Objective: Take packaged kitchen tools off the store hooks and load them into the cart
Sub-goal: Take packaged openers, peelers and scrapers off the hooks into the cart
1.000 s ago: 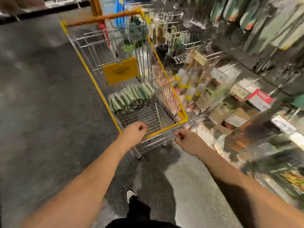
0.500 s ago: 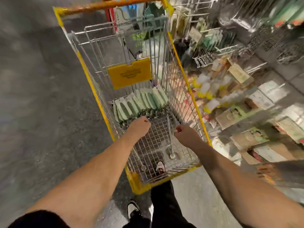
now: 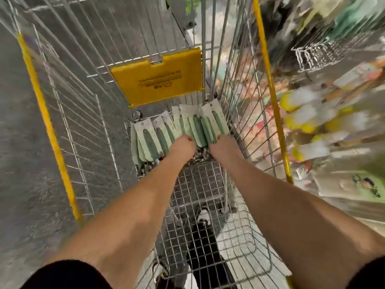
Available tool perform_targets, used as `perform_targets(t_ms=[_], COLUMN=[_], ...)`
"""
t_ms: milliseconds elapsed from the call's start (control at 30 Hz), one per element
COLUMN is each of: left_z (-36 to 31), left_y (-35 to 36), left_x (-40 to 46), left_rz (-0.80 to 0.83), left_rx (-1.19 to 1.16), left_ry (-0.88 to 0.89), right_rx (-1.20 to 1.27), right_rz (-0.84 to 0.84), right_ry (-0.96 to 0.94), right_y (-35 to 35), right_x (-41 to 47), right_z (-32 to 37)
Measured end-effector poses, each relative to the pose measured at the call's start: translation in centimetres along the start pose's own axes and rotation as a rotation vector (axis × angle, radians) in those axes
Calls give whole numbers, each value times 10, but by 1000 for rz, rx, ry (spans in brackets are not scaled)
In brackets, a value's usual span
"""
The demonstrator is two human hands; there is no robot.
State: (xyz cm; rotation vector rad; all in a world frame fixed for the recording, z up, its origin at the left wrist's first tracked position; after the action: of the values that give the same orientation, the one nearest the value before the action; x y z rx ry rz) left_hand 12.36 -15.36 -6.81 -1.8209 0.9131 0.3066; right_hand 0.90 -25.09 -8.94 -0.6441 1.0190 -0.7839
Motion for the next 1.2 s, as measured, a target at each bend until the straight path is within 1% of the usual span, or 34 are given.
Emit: perform_targets(t_ms=[133, 267, 333, 400, 600, 733, 767, 833, 933, 1000, 1100, 1200], left_z=[2, 4, 1, 0, 3, -2, -2, -2, 1, 2, 4, 7], left_y=[22, 43, 51, 59, 69, 72, 73, 75, 73, 73, 75, 73], left_x=[40, 69, 76, 80, 89, 90, 90, 90, 89, 89, 90, 85], left_rz=[12, 24, 22, 13, -18, -52, -55, -67, -77, -47, -13, 13], left_rx=[-127, -214, -248, -294, -372, -360, -350, -332, -310, -317, -304, -359], left_ry=[-45, -116, -123, -145, -180, -187, -186, -187, -194, -203, -204, -241], right_rx=[39, 51, -21, -75, -120, -172, -156, -93, -11, 83, 179, 322], right_rz=[-69, -82, -81, -119, -180, -231, -240, -212, -84, -39, -25, -12], right_ry=[75, 150, 143, 138, 132, 1, -16, 21, 92, 127, 179, 232], right_y=[21, 43, 50, 53, 54, 56, 56, 57, 62, 68, 74, 72], right_x=[41, 65, 70, 73, 73, 68, 67, 69, 72, 69, 63, 56], right_z=[-1, -6, -8, -10, -13, -7, -6, -7, -12, -15, -21, -23])
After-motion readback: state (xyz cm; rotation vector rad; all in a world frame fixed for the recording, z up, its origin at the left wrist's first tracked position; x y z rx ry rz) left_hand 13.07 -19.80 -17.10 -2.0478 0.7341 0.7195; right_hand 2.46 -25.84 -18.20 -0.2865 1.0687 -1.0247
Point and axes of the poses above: each hand's wrist, its own x-axis towards the middle knuckle, its own y-axis out of the palm, z = x × y, the point moved 5 cm from there along x, towards the middle knuckle, and after that the axes turned 10 degrees about -z, right-handed, at the moved point
